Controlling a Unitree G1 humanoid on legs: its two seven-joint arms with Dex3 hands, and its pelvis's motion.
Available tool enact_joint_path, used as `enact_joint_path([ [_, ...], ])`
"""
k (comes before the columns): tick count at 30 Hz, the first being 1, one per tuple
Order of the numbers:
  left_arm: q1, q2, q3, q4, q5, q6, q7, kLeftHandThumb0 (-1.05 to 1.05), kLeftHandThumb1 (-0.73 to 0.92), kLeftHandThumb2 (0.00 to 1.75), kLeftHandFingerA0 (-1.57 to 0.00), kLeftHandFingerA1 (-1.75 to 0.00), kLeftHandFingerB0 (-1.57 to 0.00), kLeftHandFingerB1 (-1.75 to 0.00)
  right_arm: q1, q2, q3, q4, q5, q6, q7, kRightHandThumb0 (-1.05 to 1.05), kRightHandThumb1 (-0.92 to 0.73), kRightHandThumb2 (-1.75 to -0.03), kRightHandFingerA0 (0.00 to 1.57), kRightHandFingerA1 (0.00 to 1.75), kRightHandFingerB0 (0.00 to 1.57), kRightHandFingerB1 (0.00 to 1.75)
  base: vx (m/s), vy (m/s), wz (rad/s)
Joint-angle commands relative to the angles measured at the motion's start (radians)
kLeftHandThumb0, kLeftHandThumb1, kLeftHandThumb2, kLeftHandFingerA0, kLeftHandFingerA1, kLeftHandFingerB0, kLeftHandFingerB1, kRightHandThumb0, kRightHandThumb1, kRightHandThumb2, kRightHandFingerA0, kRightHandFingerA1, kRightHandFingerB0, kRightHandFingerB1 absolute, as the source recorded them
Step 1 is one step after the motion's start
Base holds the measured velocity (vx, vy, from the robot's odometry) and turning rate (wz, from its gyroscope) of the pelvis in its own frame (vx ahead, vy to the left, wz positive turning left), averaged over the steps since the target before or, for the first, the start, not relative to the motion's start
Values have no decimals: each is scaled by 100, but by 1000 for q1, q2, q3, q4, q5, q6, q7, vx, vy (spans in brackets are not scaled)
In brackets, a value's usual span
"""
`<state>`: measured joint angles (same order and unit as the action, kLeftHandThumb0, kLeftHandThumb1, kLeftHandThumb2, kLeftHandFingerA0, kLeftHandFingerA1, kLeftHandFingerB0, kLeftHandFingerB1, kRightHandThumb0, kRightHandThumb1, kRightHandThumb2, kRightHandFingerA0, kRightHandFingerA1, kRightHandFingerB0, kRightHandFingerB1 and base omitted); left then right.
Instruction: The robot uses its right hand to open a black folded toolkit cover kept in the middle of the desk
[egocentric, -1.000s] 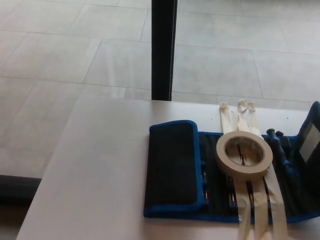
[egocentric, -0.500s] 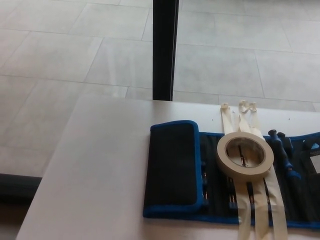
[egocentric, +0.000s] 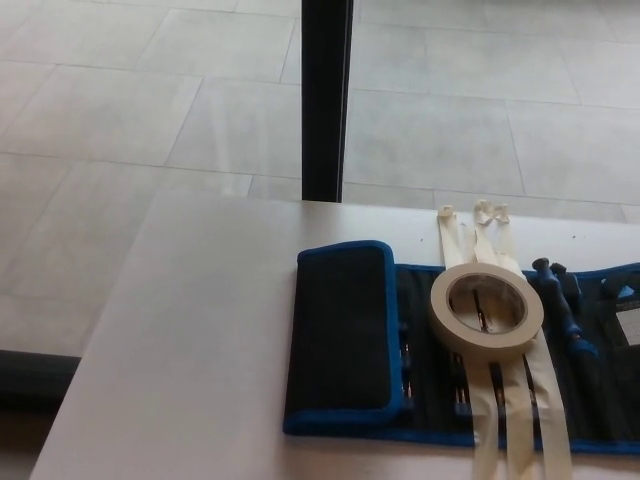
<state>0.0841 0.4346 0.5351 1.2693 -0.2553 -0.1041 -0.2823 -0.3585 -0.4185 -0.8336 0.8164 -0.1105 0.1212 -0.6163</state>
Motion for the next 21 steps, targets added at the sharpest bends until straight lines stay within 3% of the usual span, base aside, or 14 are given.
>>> enact_joint_path([
  [1, 23, 48, 5, -12, -7, -50, -16, -90, 87, 66, -29, -50, -26, -35, 48, -320, 8, 41, 101, 192, 313, -87, -61, -102, 3, 18, 10, 13, 0, 0, 0],
  [2, 22, 48, 11, -13, -14, -47, -18, -89, 87, 66, -38, -53, -28, -36, 45, -337, 3, 54, 110, 177, 327, -84, -57, -99, 8, 60, 1, 24, 0, 0, 0],
  [4, 15, 60, 19, -11, -22, -39, -29, -94, 71, 85, -42, -55, -25, -41, 41, -420, 5, 106, 116, 151, 393, -89, -77, -64, 3, 55, 0, 29, 0, 0, 0],
  [5, 10, 69, 5, -16, -5, -53, -25, -94, 72, 88, -43, -56, -23, -42, 48, -488, 1, 158, 117, 117, 438, -90, -59, -99, 8, 63, 5, 26, 0, 0, 0],
  [6, 6, 74, -1, -20, 2, -59, -22, -94, 72, 88, -43, -56, -23, -42, 52, -506, -2, 178, 122, 101, 449, -90, -59, -99, 8, 63, 5, 26, 0, 0, 0],
  [7, -1, 77, 3, -15, -2, -50, -23, -90, 89, 67, -42, -51, -29, -36, 66, -519, -15, 191, 133, 92, 460, -93, -64, -103, 2, 23, 8, 19, 0, 0, 0],
  [10, -10, 84, -10, -10, 13, -54, -13, -95, 73, 87, -39, -57, -19, -40, 124, -531, -87, 215, 192, 72, 482, -84, -58, -96, 8, 57, 4, 34, 0, 0, 0],
  [13, -18, 81, 6, -8, -6, -35, -15, -96, 71, 86, -42, -56, -25, -42, 172, -488, -160, 255, 257, 36, 462, -78, -57, -101, 0, 31, 0, 22, 0, 0, 0],
  [14, -22, 78, 12, -8, -11, -37, -6, -85, 66, 106, -45, -62, -26, -50, 169, -452, -214, 258, 308, 24, 443, -90, -56, -95, 0, 58, 0, 21, 0, 0, 0],
  [15, -29, 76, 31, -6, -33, -27, -11, -88, 84, 65, -47, -55, -33, -38, 176, -423, -231, 272, 324, -10, 435, -73, -71, -61, 17, 73, 0, 36, 0, 0, 0],
  [16, -37, 77, 42, -1, -45, -7, -13, -88, 84, 65, -47, -54, -34, -38, 185, -398, -246, 280, 337, -31, 433, -74, -69, -61, 33, 114, 3, 40, 0, 0, 0],
  [19, -49, 74, 54, 3, -51, 3, -7, -83, 64, 104, -43, -62, -29, -52, 203, -337, -226, 284, 327, -31, 435, -75, -56, -95, 25, 70, 9, 50, 0, 0, 0],
  [20, -54, 75, 57, 6, -50, 3, -2, -87, 84, 65, -45, -57, -29, -37, 225, -277, -235, 277, 351, -89, 490, -68, -72, -62, 18, 60, 21, 47, 0, 0, 0],
  [21, -55, 73, 58, 7, -47, 2, -1, -87, 84, 65, -45, -57, -29, -37, 232, -273, -238, 279, 357, -98, 500, -68, -72, -62, 18, 60, 21, 47, 0, 0, 0],
])
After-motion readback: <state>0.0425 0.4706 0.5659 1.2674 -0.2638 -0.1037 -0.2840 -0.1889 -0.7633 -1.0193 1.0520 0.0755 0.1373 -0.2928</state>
